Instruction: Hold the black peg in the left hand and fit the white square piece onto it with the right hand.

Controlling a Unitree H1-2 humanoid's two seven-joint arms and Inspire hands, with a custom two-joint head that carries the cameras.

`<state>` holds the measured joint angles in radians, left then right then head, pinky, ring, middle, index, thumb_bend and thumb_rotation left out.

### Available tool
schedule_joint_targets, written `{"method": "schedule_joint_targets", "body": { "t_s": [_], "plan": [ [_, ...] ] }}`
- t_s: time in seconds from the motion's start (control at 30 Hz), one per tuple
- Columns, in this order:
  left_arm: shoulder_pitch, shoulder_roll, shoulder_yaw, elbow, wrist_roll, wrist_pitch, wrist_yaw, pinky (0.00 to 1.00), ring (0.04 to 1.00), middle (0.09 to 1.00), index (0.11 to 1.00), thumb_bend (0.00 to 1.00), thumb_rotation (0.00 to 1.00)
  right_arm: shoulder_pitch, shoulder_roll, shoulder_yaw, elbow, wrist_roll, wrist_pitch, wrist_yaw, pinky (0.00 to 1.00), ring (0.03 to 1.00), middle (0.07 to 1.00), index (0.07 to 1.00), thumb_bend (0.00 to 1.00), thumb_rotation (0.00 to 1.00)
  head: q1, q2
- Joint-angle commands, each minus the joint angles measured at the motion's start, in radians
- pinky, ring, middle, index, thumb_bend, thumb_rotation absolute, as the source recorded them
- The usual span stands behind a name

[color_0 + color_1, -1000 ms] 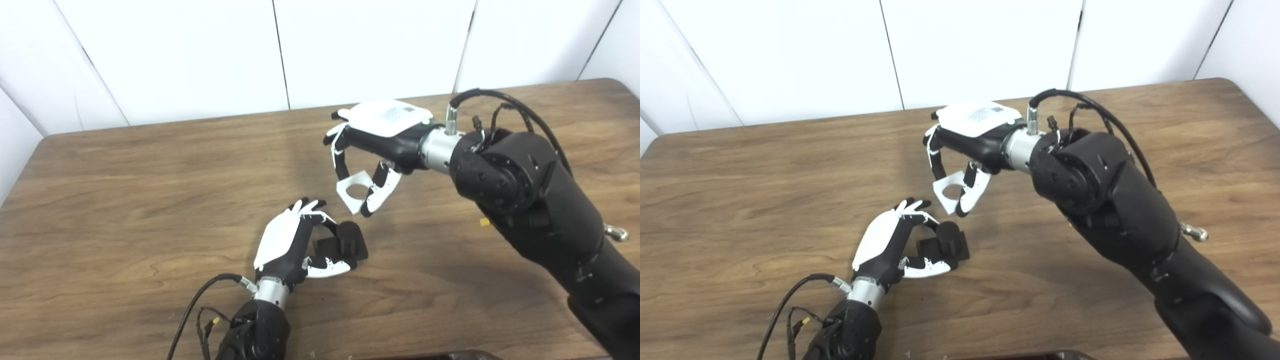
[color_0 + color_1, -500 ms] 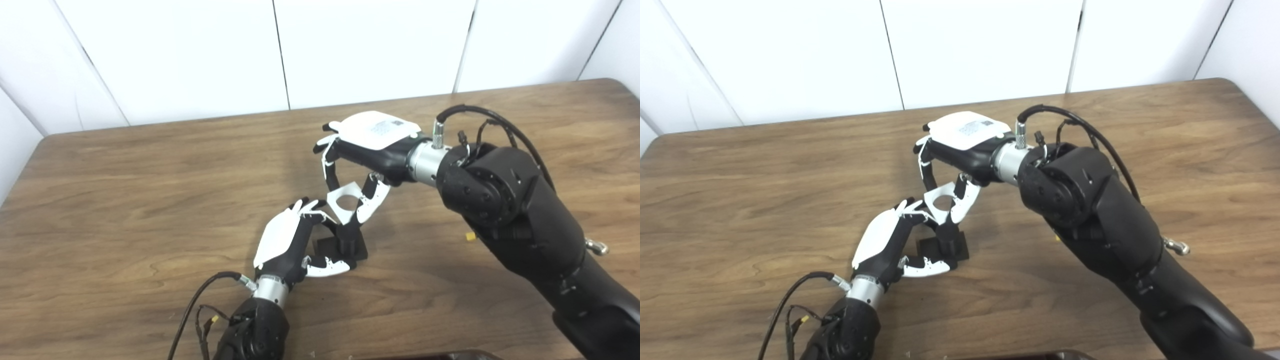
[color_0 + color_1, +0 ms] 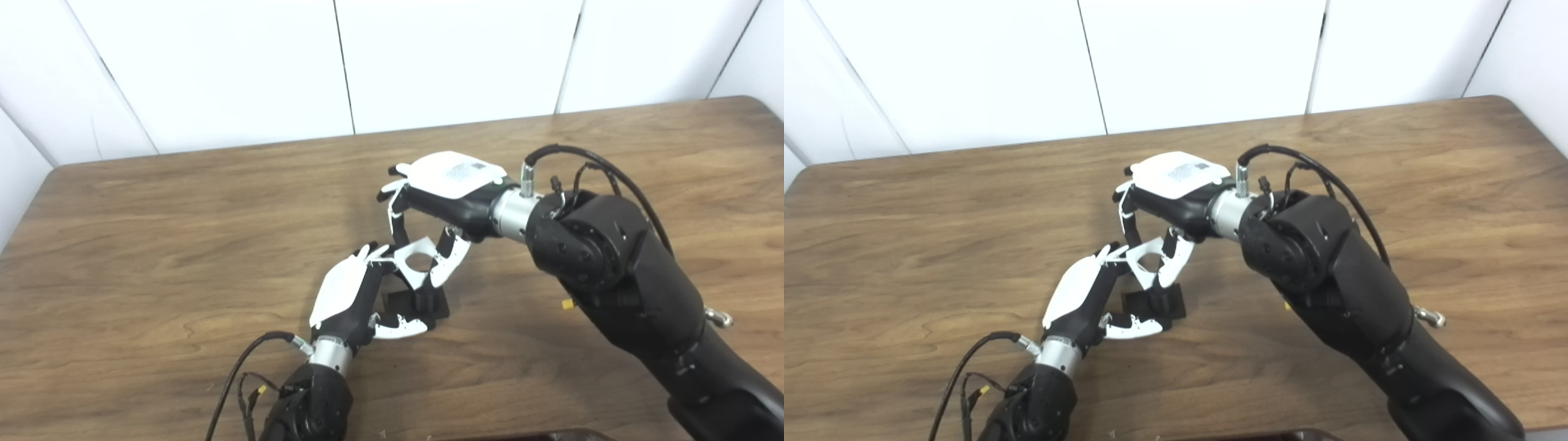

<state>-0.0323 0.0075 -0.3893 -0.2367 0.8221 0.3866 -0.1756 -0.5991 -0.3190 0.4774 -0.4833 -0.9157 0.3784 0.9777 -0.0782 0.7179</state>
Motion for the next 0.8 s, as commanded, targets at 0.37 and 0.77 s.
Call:
{"method": "schedule_joint_targets", "body": {
  "t_s": [0.37, 0.77],
  "plan": [
    [0.007, 0.023, 0.019, -0.004, 0.019, 0.049, -0.015, 1.0, 1.0, 0.922, 0.49, 0.51, 0.08, 0.005, -0.005, -0.004, -0.031, -0.011, -0.025, 0.016, 1.0, 1.0, 0.899, 0.487, 0.53, 0.14, -0.001, 0.007],
    [0.014, 0.025, 0.014, -0.017, 0.028, 0.048, -0.024, 1.0, 1.0, 0.92, 0.489, 0.51, 0.08, 0.032, 0.004, 0.0, -0.036, -0.032, -0.029, 0.008, 1.0, 1.0, 0.904, 0.488, 0.52, 0.14, -0.007, 0.011]
  ]
}}
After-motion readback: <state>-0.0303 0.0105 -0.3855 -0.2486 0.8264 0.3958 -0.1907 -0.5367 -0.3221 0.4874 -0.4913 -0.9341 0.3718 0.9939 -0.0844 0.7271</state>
